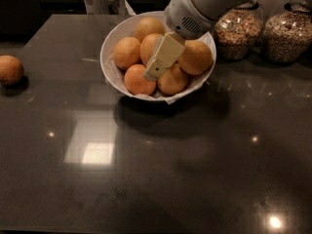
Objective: Pick orange from white bowl
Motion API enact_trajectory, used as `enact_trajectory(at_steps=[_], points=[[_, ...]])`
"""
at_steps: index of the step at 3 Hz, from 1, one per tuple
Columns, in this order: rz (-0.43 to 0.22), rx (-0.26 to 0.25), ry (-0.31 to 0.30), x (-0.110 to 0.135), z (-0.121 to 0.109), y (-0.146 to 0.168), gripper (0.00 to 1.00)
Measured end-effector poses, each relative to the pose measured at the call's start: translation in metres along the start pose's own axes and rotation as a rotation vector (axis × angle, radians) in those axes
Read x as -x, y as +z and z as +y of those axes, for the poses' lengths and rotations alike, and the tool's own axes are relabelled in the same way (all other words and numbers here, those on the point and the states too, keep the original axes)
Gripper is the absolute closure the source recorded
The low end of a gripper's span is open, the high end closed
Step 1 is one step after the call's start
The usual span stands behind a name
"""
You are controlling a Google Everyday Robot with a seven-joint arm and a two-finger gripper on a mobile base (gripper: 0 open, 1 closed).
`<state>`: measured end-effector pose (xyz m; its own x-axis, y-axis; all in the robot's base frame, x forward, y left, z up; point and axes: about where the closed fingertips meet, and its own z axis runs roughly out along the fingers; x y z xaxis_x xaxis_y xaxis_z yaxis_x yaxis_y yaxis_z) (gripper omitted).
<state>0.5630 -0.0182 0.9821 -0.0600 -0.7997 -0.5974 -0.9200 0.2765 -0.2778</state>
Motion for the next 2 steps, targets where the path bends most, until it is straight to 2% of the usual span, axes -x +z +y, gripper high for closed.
enact_trajectory(at_steps=[2], points=[[-0.003,0.002,0.023,-0.0056,-0.0073,0.0040,0.00]])
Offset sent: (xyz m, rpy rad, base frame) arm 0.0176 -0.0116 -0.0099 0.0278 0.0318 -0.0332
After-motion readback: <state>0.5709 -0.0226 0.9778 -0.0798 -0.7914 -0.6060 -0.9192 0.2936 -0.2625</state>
